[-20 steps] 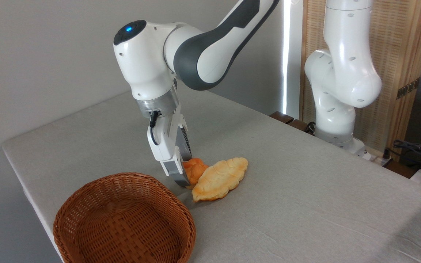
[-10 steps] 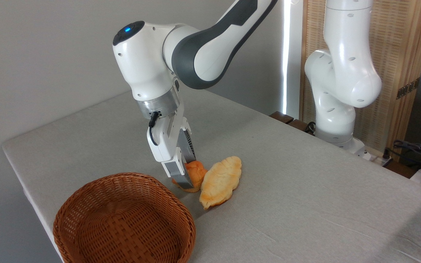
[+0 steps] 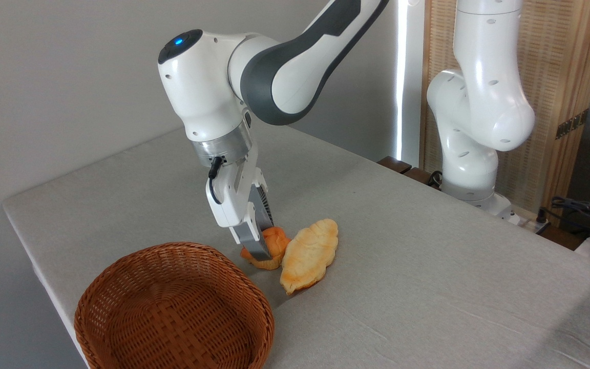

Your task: Put bread into the basket

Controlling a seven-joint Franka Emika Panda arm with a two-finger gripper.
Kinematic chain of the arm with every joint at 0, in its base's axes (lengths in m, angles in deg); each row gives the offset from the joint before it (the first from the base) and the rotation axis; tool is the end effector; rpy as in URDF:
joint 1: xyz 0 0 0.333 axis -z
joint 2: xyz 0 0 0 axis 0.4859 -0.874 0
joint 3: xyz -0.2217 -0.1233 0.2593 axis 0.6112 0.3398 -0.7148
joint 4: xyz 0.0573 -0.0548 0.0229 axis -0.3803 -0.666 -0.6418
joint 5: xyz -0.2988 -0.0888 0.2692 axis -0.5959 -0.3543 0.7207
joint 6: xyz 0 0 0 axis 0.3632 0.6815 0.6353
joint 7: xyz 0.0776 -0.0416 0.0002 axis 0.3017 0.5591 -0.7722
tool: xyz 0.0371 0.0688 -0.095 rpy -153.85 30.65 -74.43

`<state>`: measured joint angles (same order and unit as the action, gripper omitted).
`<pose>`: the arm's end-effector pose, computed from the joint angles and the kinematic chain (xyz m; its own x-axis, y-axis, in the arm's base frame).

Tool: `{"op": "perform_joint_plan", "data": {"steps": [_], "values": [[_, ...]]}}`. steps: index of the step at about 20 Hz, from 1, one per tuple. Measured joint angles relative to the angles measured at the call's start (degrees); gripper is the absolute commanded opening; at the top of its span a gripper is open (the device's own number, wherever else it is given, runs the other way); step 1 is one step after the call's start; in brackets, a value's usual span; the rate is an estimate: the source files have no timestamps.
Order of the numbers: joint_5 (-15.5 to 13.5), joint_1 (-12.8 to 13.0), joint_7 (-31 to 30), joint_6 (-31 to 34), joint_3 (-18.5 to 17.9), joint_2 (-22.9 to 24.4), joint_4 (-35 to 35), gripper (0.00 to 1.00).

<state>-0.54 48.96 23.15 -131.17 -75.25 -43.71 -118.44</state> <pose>0.5295 -0.1038 0.4379 0.0258 -0.9986 -0.0455 -0.9889 -0.0322 0.1453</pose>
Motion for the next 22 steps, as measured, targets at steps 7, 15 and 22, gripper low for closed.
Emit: {"op": "perform_joint_plan", "data": {"steps": [7,15,22], "values": [[0.00,0.02,-0.07,0.00,0.11,0.30,0.47,0.30],[-2.02,0.06,-6.04,1.03,1.43,3.71,3.82,0.34],[-6.65,-0.39,-17.73,0.59,1.02,4.51,8.83,0.38]]}}
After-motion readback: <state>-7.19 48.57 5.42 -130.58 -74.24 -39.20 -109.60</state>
